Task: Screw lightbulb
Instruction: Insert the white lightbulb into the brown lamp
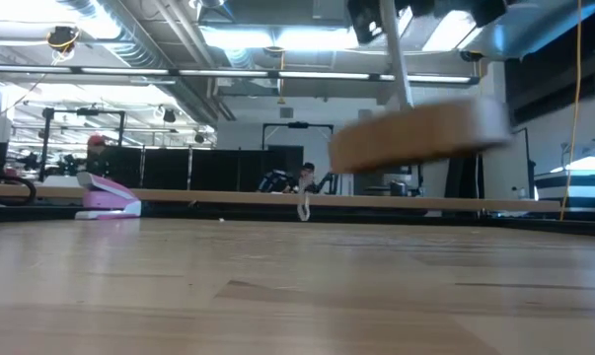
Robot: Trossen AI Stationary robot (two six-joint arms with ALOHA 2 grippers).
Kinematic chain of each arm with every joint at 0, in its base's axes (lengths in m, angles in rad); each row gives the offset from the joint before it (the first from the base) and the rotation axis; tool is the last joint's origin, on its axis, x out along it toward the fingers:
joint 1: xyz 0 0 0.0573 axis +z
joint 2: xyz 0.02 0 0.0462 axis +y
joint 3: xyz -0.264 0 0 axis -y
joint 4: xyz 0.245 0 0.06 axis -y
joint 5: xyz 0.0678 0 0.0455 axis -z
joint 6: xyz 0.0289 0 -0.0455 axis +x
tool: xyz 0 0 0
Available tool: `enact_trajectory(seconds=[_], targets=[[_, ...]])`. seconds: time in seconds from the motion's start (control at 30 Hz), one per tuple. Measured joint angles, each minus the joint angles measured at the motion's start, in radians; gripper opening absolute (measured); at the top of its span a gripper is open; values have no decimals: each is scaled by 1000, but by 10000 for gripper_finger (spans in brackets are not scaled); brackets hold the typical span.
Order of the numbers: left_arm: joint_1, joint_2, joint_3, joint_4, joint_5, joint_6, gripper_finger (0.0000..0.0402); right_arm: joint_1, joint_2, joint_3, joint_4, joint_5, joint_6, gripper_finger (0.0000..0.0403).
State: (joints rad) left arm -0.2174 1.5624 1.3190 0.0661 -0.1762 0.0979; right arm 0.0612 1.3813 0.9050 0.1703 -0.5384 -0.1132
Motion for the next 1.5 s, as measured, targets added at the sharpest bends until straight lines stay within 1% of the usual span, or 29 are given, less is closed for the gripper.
enact_trajectory(seconds=[0.07, 0.1, 0.23, 0.3, 0.37, 0.4, 0.47, 0.63, 0.67, 0.73, 0.83, 0.9, 1.03, 1.23, 1.33, 1.43, 1.5], targets=[[-3, -11, -2, -43, -27, -16, 330, -5, -23, 7, -25, 77, -1, 148], [-5, -27, -2, -78, -50, -34, 335, -14, -30, 7, -55, 95, -3, 148], [-20, -79, 6, -234, -191, -128, 341, -46, -69, 6, -142, 209, -8, 148], [-22, -74, 2, -347, -256, -187, 337, -58, -84, 5, -138, 266, -27, 148], [-18, -50, -34, -381, -285, -242, 332, -63, -81, -18, -91, 291, -29, 148], [-14, -45, -63, -364, -287, -254, 329, -63, -73, -42, -60, 295, -27, 148], [-1, -32, -134, -259, -291, -271, 322, -61, -51, -97, 30, 298, -23, 148], [37, 9, -360, 118, -278, -263, 307, -61, -7, -217, 315, 364, -19, 148], [45, 12, -389, 177, -270, -266, 305, -61, 5, -235, 368, 372, -15, 148], [61, 19, -423, 243, -260, -275, 302, -63, 26, -261, 437, 378, 4, 148], [87, 49, -449, 289, -252, -291, 301, -61, 56, -266, 500, 384, 9, 148], [98, 75, -449, 318, -241, -293, 301, -61, 74, -266, 511, 394, 9, 148], [116, 129, -446, 394, -153, -305, 300, -61, 91, -267, 533, 397, 12, 148], [116, 155, -438, 470, -146, -286, 297, -61, 90, -264, 539, 415, 14, 148], [120, 159, -439, 466, -146, -302, 274, -61, 90, -264, 536, 421, 15, 148], [130, 158, -438, 475, -144, -344, 230, -61, 90, -265, 541, 463, 13, 148], [134, 161, -438, 468, -140, -334, 198, -61, 90, -265, 545, 467, 13, 148]])
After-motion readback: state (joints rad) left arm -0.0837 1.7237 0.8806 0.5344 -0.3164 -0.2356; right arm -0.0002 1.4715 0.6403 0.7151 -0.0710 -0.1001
